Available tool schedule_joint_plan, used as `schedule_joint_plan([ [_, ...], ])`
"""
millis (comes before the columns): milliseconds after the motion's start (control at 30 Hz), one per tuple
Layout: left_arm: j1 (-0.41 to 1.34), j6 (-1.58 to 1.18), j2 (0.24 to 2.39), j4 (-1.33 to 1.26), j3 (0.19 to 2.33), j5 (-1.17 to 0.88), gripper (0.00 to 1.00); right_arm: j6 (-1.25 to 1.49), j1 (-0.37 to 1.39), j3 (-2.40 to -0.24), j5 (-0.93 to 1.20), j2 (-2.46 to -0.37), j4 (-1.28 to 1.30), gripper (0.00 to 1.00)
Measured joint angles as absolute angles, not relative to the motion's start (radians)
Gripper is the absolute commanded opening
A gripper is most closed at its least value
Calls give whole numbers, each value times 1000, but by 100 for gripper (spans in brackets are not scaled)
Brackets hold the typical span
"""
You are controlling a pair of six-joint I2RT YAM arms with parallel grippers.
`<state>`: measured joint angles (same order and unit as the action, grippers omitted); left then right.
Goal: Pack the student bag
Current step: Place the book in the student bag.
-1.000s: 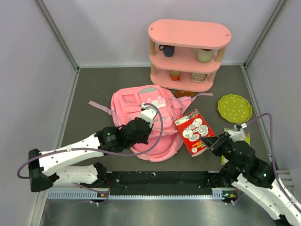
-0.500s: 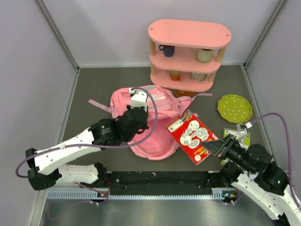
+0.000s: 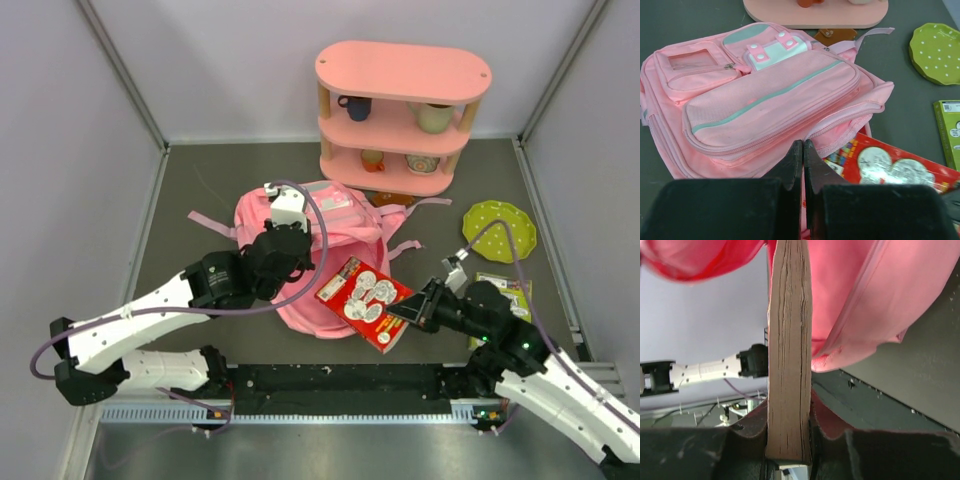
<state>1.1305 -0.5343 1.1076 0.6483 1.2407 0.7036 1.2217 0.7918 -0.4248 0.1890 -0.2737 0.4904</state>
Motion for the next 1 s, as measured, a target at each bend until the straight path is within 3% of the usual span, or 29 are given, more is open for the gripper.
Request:
schedule_joint_plan([
  [167, 1130, -542, 1080, 641, 1234, 683, 0, 1334, 792, -285, 169, -464, 191, 0],
  [400, 1129, -552, 1071, 628, 1221, 657, 0, 1419, 816, -272, 43, -715, -117, 0],
  [1000, 1127, -555, 1058, 631, 1224, 615, 0, 1535, 880, -595, -223, -1542, -651, 0],
])
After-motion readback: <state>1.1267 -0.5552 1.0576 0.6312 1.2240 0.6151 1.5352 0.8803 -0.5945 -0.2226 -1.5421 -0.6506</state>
